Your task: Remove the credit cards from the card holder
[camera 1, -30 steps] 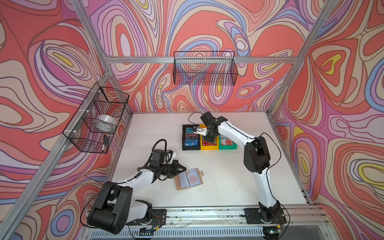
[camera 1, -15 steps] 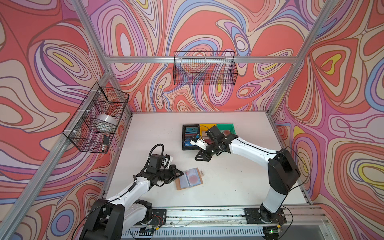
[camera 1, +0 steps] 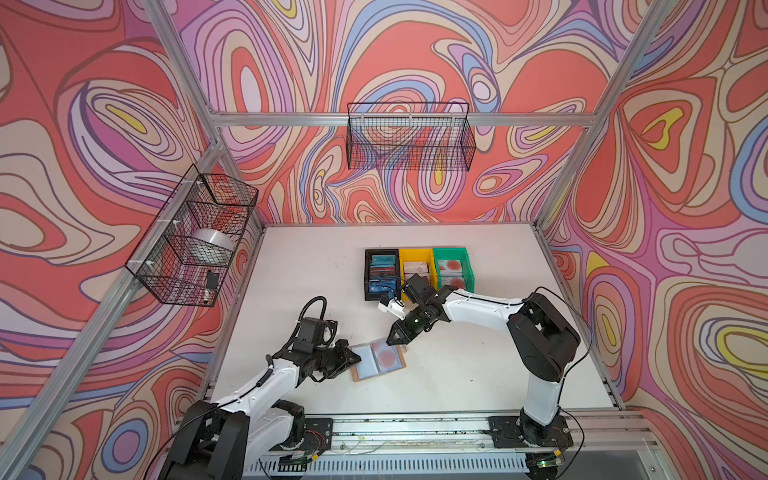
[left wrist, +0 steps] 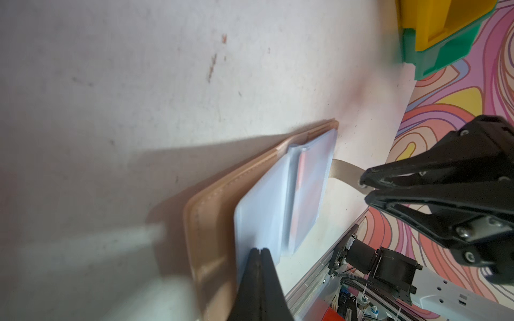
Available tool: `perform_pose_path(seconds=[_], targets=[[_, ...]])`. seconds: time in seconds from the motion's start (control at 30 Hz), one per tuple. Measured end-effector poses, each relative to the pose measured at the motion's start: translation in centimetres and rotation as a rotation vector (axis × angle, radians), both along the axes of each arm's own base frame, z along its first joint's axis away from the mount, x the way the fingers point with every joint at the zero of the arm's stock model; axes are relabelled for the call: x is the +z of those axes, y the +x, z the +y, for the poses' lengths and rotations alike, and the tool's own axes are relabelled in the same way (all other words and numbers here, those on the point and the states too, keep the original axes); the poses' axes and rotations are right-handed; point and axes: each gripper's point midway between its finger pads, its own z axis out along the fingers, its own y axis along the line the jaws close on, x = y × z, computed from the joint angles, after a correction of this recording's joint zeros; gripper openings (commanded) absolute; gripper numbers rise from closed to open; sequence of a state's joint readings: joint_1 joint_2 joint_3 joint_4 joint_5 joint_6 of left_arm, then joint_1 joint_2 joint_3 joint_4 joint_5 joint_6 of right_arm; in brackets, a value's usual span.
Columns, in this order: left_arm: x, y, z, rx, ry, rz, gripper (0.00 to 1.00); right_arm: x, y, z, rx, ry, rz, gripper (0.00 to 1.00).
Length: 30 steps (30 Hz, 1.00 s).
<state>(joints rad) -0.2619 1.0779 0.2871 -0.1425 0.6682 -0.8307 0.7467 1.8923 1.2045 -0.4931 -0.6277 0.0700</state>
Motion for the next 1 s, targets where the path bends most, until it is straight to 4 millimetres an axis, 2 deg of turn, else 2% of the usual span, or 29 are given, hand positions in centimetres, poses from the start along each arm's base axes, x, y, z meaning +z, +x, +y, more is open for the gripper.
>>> perform_pose_path(seconds=[0.33,1.0], targets=[[-1.1,-0.2,0.3,0.009,0.027,0.041,0.00,-2.9,-0.9,-0.9,-0.014,-0.057,0.059,0.17],[-1.2,0.0,0.2,0.007,0.018,0.019,0.00,-2.9,-1.2,0.4,-0.013,0.002,0.127,0.17]])
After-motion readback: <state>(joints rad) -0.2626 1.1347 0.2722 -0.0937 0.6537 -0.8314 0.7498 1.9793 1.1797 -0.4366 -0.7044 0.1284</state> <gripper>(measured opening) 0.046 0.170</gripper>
